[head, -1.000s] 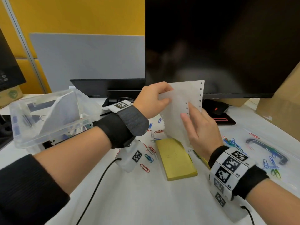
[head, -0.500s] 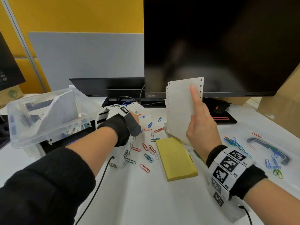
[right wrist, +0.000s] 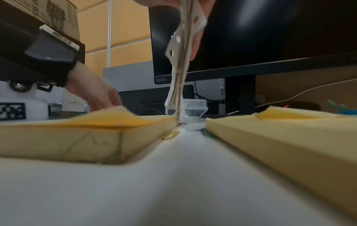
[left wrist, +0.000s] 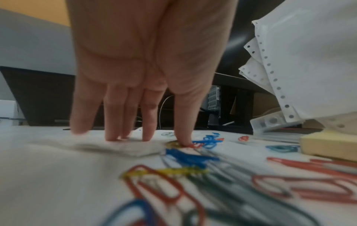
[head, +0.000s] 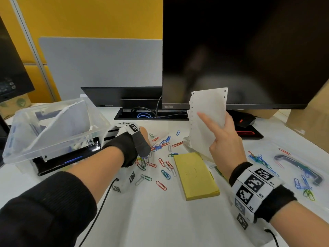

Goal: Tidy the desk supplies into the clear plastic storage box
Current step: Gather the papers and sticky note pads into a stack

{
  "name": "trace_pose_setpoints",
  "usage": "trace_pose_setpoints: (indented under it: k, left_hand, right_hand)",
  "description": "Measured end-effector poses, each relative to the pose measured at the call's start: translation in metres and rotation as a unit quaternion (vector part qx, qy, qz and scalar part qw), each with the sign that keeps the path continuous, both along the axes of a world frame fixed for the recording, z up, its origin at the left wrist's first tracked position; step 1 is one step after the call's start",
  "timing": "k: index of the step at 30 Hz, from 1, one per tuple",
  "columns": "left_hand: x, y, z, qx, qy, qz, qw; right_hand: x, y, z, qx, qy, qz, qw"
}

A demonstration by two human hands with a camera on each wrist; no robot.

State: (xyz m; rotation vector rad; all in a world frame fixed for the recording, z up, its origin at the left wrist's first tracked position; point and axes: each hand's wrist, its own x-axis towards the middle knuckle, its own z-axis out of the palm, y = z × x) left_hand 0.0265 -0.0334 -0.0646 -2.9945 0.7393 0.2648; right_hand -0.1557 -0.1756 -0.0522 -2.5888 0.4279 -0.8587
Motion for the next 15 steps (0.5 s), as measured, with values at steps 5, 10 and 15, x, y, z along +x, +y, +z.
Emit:
trace_pose_setpoints:
  k: [5, 10, 15]
  left_hand:
    - [-0.012, -0.003, 0.004, -0.001, -0.019, -0.004, 1.000]
    - [-0.017, -0.002, 0.013, -0.055, -0.062, 0.001, 0.997]
    - [-0.031, 0.005, 0.040, -0.254, -0.041, 0.020, 0.966]
  right_hand:
    - [-0.001, 0.001, 0.000, 0.031, 0.017, -0.017, 0.999]
    - [-0.003, 0.005, 0.004, 0.052, 0.010, -0.028, 0.998]
    - [-0.004, 0.006, 0.003, 0.058, -0.022, -0.024, 0.998]
